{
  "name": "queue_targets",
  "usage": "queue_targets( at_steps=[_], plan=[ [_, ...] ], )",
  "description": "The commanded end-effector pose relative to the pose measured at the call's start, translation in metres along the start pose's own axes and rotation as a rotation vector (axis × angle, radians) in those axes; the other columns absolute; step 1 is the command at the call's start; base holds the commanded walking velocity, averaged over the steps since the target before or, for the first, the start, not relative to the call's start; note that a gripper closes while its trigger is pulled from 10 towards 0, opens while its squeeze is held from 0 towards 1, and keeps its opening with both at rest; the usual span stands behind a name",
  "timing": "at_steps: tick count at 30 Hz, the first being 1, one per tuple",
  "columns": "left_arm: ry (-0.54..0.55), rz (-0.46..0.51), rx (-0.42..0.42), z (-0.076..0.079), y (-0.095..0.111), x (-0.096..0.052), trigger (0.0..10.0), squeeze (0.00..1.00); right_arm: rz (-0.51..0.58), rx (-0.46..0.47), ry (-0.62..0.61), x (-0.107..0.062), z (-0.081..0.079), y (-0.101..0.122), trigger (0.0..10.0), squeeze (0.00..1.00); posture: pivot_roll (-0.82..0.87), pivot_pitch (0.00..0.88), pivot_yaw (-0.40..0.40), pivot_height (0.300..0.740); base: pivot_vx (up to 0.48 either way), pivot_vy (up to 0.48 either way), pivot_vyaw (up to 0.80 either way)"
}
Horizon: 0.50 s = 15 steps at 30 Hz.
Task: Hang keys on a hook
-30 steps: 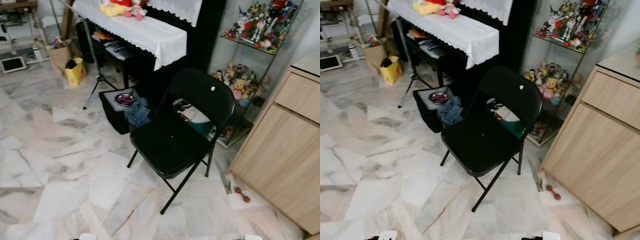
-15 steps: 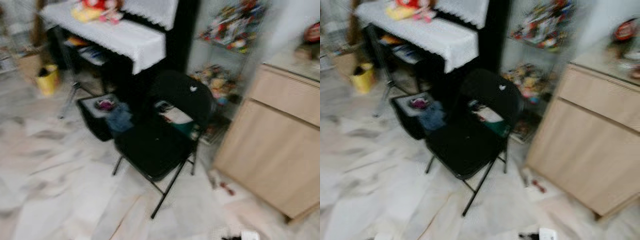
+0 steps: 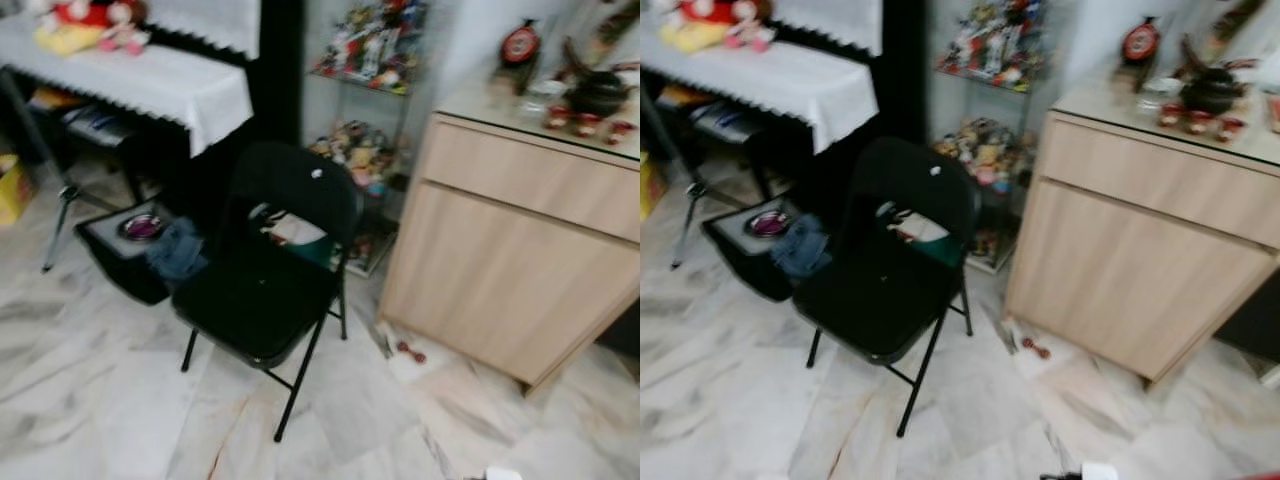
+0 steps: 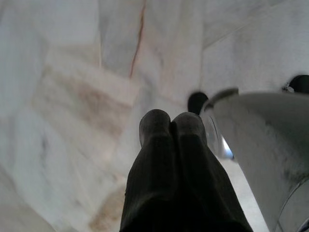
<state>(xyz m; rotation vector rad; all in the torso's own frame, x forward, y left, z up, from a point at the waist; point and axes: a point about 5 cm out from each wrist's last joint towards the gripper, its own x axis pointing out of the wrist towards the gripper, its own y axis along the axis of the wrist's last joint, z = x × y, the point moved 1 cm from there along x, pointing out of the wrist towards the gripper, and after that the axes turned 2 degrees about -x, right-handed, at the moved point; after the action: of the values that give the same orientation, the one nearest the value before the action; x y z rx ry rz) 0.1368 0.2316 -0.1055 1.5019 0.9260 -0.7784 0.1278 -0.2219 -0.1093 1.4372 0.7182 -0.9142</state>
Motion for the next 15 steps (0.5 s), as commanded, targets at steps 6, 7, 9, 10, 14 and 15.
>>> queue_targets(
  at_steps=[6, 7, 9, 10, 14, 15],
  plan=[
    [-0.012, 0.012, 0.021, 0.0037, 0.0046, 0.001, 10.0, 0.0, 0.002, 0.046, -0.02, -0.0005, 0.0024, -0.0012, 10.0, 0.0, 0.18, 0.0, -0.035, 0.74, 0.0, 0.0, -0.71],
    [-0.014, 0.012, 0.024, 0.0039, 0.0046, 0.001, 10.0, 0.0, 0.002, 0.055, -0.025, -0.0005, 0.0027, -0.0016, 10.0, 0.0, 0.18, 0.0, -0.033, 0.74, 0.0, 0.0, -0.71],
    [-0.014, 0.012, 0.027, 0.0031, 0.0049, 0.001, 10.0, 0.0, 0.002, 0.054, -0.025, -0.0005, 0.0022, -0.0015, 10.0, 0.0, 0.18, 0.0, -0.031, 0.74, 0.0, 0.0, -0.71],
    [-0.013, 0.013, 0.028, 0.0027, 0.0052, 0.001, 10.0, 0.0, 0.002, 0.056, -0.025, -0.0004, 0.002, -0.0013, 10.0, 0.0, 0.19, 0.0, -0.031, 0.74, 0.0, 0.0, -0.71],
    [-0.004, 0.016, 0.058, 0.001, 0.0067, 0.0011, 10.0, 0.0, 0.005, 0.06, -0.025, -0.0001, 0.001, -0.0007, 10.0, 0.0, 0.19, 0.0, -0.03, 0.74, 0.0, -0.067, -0.71],
    [-0.003, 0.017, 0.064, 0.0007, 0.0071, 0.0011, 10.0, 0.0, 0.005, 0.061, -0.024, 0.0, 0.0007, -0.0004, 10.0, 0.0, 0.18, 0.0, -0.025, 0.74, 0.0, -0.266, -0.71]
  ],
)
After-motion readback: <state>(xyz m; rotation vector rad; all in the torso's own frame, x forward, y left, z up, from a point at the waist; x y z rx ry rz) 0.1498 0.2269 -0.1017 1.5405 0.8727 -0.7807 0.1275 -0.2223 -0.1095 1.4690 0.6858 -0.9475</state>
